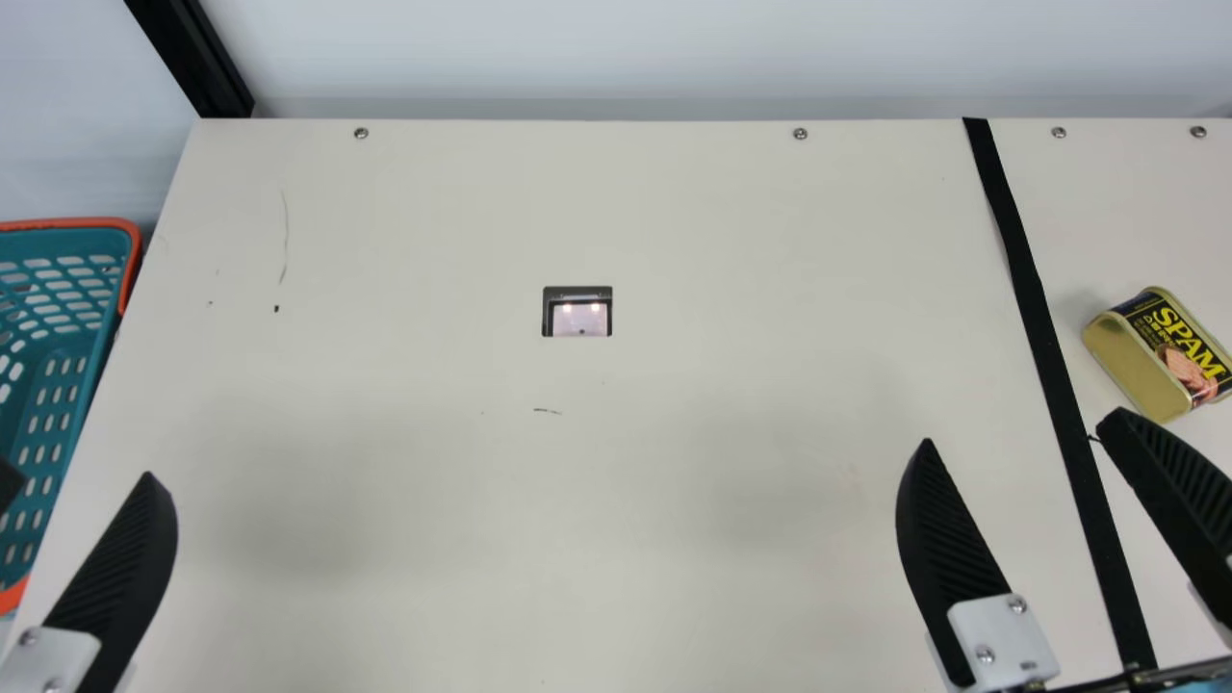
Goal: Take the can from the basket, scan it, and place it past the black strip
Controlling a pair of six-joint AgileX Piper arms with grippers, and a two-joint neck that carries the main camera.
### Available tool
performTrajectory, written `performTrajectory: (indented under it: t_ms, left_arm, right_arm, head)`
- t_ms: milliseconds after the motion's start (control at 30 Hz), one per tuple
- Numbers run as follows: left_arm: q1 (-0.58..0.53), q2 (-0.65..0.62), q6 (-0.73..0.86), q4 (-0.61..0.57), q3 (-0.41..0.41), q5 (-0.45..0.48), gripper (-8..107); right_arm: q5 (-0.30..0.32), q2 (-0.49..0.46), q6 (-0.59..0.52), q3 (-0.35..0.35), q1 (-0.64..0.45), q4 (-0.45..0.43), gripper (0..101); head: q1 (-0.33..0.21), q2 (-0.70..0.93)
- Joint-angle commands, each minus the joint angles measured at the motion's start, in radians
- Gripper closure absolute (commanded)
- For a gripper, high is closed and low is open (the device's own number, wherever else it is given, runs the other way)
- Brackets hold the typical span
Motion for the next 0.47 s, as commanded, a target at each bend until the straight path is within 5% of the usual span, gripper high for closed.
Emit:
performTrajectory:
  t_ms: [0,433]
  left_arm:
    - [0.0,0.0,0.0,0.0,0.0,0.0,9]
    - [0.0,0.0,0.0,0.0,0.0,0.0,9]
  right_arm:
    - [0.0,0.0,0.0,0.0,0.0,0.0,0]
    - [0.001,0.0,0.0,0.0,0.0,0.0,0]
  head:
    - [-0.035,0.009]
    - [-0.035,0.009]
